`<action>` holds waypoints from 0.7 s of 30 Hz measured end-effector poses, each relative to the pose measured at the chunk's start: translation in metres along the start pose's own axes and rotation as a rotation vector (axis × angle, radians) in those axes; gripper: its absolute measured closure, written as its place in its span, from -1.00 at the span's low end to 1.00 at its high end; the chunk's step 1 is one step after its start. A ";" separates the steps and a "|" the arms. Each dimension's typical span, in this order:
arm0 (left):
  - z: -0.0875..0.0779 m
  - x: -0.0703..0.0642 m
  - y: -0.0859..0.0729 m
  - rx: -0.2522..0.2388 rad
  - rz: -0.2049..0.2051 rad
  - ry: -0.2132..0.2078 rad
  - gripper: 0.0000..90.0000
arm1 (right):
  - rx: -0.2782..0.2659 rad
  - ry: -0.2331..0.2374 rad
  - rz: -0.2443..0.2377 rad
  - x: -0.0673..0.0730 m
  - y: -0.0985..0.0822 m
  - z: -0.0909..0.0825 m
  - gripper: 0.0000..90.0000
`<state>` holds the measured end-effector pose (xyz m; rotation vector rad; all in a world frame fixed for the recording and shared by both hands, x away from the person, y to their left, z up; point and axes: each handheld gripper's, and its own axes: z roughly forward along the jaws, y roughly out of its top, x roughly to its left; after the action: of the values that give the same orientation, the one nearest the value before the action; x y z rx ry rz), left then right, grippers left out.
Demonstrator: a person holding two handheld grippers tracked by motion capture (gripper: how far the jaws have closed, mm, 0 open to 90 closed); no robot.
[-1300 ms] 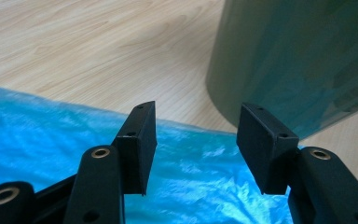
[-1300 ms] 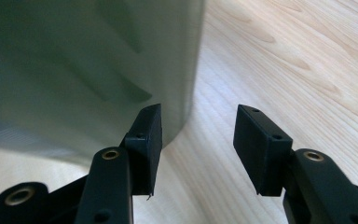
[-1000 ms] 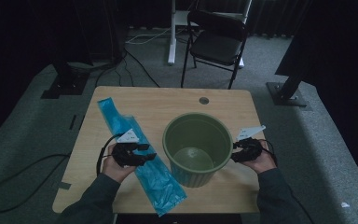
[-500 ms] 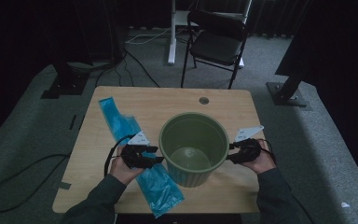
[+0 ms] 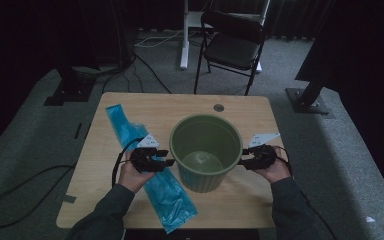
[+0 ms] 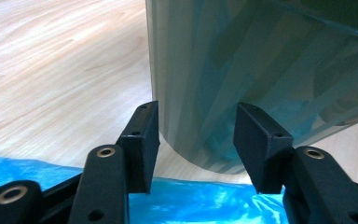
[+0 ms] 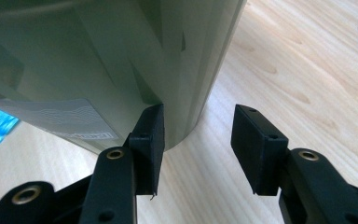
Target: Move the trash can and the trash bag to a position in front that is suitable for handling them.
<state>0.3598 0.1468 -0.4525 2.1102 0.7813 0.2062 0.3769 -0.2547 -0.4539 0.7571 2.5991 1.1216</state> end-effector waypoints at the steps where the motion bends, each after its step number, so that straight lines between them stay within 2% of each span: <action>1: 0.000 0.002 0.000 -0.002 -0.006 0.009 0.14 | -0.002 -0.002 -0.002 0.000 0.001 0.001 0.20; 12: -0.004 0.018 0.000 -0.016 -0.043 0.060 0.16 | -0.014 -0.036 -0.021 0.003 0.013 0.015 0.21; 16: -0.008 0.023 -0.002 -0.036 -0.067 0.061 0.14 | -0.020 -0.033 -0.020 0.004 0.015 0.020 0.20; 21: -0.019 0.031 -0.010 -0.050 -0.091 0.104 0.11 | -0.015 -0.034 -0.023 0.005 0.014 0.022 0.17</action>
<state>0.3724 0.1826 -0.4529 2.0248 0.9227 0.2850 0.3863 -0.2304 -0.4587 0.7350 2.5624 1.1107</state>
